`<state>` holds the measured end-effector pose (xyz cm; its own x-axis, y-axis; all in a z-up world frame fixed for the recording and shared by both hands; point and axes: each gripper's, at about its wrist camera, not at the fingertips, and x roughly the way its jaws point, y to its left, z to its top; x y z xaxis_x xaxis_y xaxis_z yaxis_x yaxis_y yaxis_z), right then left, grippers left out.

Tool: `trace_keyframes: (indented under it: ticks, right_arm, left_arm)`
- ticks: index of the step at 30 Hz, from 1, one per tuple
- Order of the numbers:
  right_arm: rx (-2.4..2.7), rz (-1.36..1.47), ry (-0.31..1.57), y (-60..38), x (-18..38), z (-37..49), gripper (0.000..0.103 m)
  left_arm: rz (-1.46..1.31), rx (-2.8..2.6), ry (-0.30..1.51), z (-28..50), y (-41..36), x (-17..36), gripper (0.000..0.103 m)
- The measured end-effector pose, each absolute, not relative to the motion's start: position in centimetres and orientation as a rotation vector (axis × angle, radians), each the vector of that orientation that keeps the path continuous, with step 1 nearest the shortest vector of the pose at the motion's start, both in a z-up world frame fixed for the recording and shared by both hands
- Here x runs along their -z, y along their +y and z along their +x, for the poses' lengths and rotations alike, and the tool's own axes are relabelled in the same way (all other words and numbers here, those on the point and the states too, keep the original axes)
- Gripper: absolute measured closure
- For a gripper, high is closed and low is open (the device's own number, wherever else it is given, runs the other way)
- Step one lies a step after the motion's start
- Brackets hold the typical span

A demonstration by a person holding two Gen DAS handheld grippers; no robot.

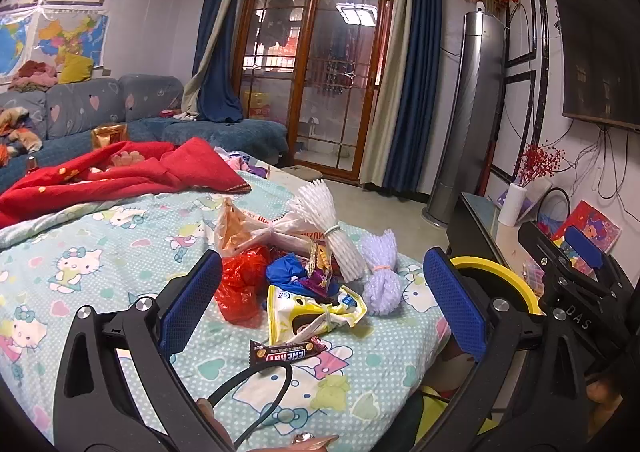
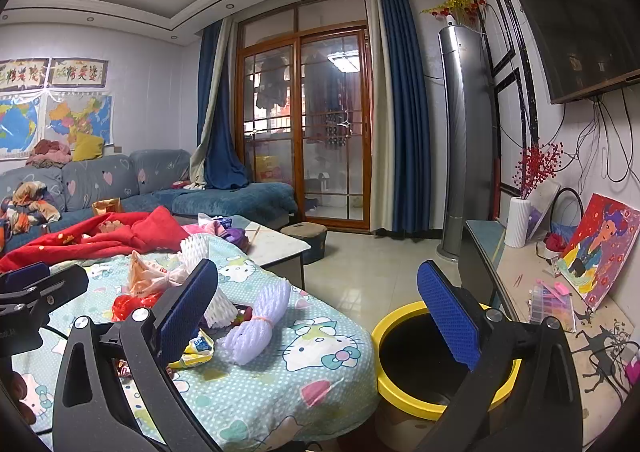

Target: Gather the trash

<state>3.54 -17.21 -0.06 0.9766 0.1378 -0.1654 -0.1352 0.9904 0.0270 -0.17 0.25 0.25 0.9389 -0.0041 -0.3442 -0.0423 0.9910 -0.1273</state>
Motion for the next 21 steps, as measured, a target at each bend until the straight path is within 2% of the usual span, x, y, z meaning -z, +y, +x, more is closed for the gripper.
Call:
trace_keyframes:
  ticks: [21]
  right_arm:
    - [-0.138, 0.010, 0.184, -17.1, 1.5, 3.5, 0.006]
  left_arm:
    - [-0.136, -0.019, 0.352, -0.3, 0.4, -0.4, 0.010]
